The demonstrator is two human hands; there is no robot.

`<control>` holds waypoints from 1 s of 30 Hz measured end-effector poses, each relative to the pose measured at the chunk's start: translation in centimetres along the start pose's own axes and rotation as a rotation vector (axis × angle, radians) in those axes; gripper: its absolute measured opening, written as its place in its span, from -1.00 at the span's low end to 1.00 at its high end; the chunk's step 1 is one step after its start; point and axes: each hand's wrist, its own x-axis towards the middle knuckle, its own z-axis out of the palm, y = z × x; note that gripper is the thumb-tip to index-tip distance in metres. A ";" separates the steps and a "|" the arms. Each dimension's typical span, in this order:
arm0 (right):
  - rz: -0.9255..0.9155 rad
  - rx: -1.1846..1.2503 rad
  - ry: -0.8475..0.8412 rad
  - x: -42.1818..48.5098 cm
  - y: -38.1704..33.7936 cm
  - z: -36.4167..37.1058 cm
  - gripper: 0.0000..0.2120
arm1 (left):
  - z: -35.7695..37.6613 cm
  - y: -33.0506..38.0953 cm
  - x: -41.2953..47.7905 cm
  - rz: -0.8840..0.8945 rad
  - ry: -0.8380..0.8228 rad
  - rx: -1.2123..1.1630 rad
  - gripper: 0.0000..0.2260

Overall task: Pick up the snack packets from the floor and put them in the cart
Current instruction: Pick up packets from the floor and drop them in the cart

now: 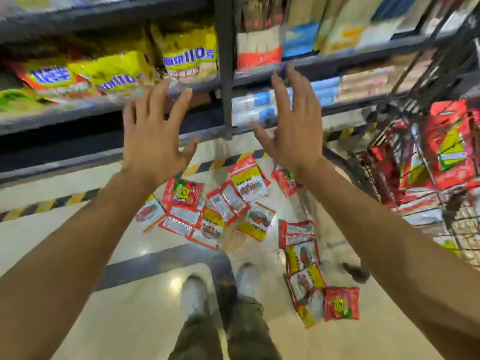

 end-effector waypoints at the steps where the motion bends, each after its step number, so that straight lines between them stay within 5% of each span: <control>1: -0.001 0.001 -0.030 -1.2 0.9 2.2 -0.25 | 2.8 0.4 -0.3 0.000 -0.016 -0.005 -0.25; 18: 0.103 -0.084 -0.362 -18.1 9.8 38.0 -0.25 | 47.1 2.5 -7.0 0.116 -0.303 -0.051 -0.24; 25: 0.235 -0.046 -0.556 -22.6 11.5 45.7 -0.12 | 57.5 3.1 -7.9 0.579 -0.475 -0.163 -0.24; 30: 0.412 0.239 -0.609 -23.5 11.4 47.7 -0.06 | 59.8 3.7 -7.9 0.643 -0.513 -0.215 -0.22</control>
